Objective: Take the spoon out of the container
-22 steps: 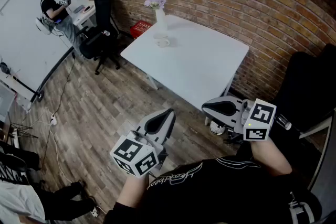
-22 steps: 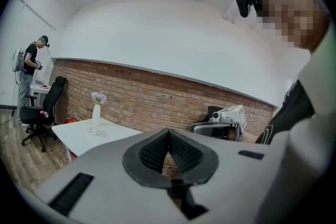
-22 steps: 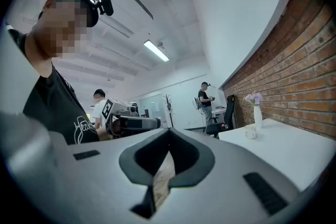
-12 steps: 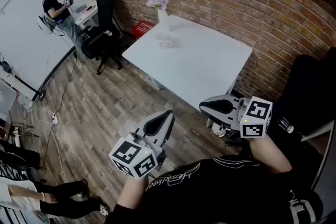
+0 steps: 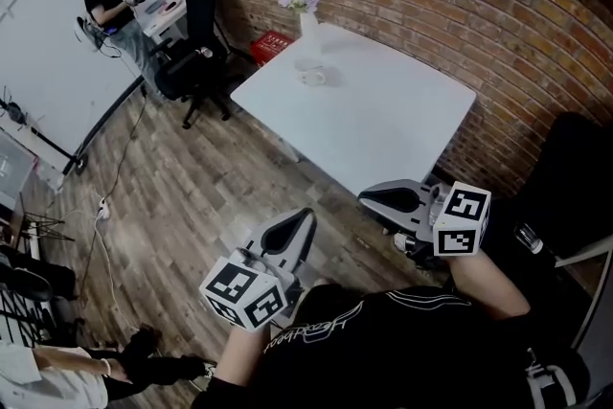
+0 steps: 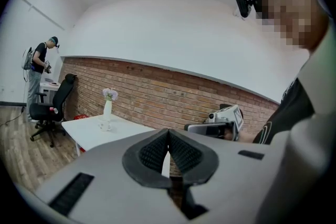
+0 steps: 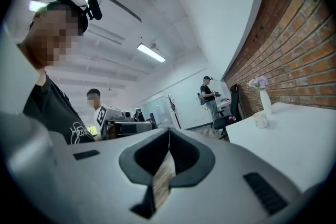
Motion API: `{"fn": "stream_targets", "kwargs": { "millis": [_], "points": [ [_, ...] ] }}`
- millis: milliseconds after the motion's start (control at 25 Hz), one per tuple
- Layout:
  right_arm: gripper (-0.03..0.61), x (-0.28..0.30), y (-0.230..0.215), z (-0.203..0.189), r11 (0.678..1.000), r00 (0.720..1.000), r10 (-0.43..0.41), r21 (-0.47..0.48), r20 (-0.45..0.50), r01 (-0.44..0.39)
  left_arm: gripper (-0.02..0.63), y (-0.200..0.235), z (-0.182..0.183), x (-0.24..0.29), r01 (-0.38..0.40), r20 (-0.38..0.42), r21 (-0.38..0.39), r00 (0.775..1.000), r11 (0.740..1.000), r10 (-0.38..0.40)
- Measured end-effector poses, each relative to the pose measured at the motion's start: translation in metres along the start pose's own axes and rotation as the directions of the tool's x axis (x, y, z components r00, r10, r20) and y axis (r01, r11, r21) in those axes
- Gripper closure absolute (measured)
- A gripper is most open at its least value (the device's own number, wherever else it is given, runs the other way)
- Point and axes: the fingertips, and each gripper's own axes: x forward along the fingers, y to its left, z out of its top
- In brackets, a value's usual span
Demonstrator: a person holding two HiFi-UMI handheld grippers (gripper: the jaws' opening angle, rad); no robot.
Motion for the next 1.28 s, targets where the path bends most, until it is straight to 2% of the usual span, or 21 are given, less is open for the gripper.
{"fn": "stream_targets", "kwargs": {
  "millis": [400,600,760,1040,1280],
  "points": [
    [0.581,0.039,-0.053,0.007,0.998,0.998,-0.065,0.011,0.005,0.065,0.611,0.06,0.005,0.023,0.033,-0.002,-0.011,0.999,0.999,-0.033],
    [0.581,0.071,-0.1,0.019,0.988,0.988,-0.151,0.029,0.016,0.15,0.611,0.115,0.018,0.046,0.087,-0.022,-0.016,0.996,0.996,-0.088],
    [0.581,0.111,-0.138,0.04,0.979,0.979,-0.202,0.031,0.024,0.201,0.611,0.173,0.043,0.062,0.13,-0.029,-0.009,0.991,0.992,-0.13],
    [0.581,0.182,-0.207,0.083,0.949,0.946,-0.316,0.044,0.072,0.313,0.611,0.281,0.094,0.097,0.217,-0.045,0.01,0.975,0.976,-0.217],
    [0.581,0.223,-0.257,0.1,0.912,0.906,-0.411,0.042,0.098,0.409,0.611,0.354,0.117,0.128,0.283,-0.048,0.005,0.958,0.959,-0.282]
  ]
}}
